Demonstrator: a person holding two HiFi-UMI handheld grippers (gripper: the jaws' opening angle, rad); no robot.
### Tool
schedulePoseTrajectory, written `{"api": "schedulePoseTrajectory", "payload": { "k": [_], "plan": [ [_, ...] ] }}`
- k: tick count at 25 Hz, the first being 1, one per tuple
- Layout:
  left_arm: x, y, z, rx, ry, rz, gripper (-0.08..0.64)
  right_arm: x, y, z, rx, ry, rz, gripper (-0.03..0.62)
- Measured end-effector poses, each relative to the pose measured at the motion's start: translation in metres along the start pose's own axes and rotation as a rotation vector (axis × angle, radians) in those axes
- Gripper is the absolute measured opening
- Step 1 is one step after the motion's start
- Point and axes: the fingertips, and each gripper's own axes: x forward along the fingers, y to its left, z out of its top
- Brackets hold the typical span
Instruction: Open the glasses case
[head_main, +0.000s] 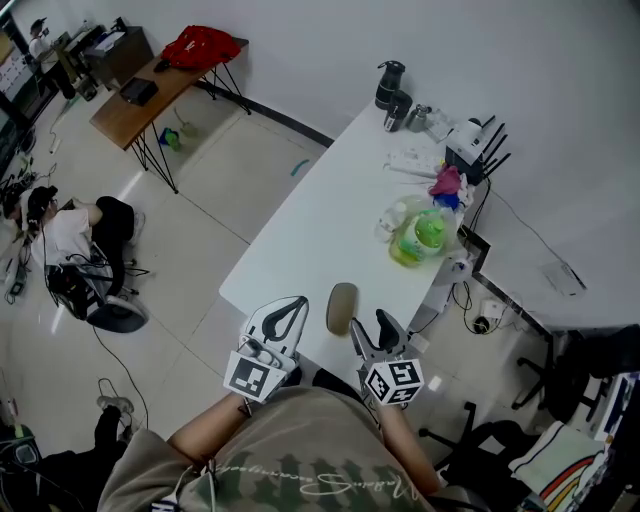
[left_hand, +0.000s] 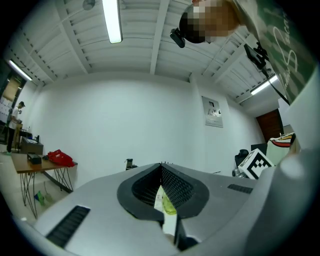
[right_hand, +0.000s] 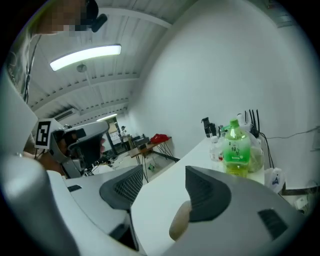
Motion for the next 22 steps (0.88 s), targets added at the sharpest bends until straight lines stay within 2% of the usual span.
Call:
{"api": "schedulePoseTrajectory", "payload": {
  "k": [4, 8, 13, 19, 22],
  "plan": [
    [0.002, 0.005, -0.001, -0.008, 0.012, 0.030, 0.006, 0.030, -0.023, -0.041, 0.076, 0.122, -0.008, 0.266],
    [0.001, 0.012, -0.002, -0.012, 0.017, 0.031, 0.006, 0.063, -0.046, -0.096, 0.134, 0.288, -0.033, 0.377],
    [-0.005, 0.021, -0.006, -0.041, 0.037, 0.040, 0.006, 0.096, -0.067, -0.143, 0.004, 0.452, -0.061, 0.383],
    [-0.003, 0.036, -0.010, -0.046, 0.055, 0.065, 0.006, 0.124, -0.094, -0.193, 0.132, 0.602, -0.068, 0.383],
    [0.001, 0.041, -0.008, -0.093, 0.058, 0.065, 0.006, 0.130, -0.097, -0.211, 0.199, 0.644, -0.052, 0.383]
  ]
}}
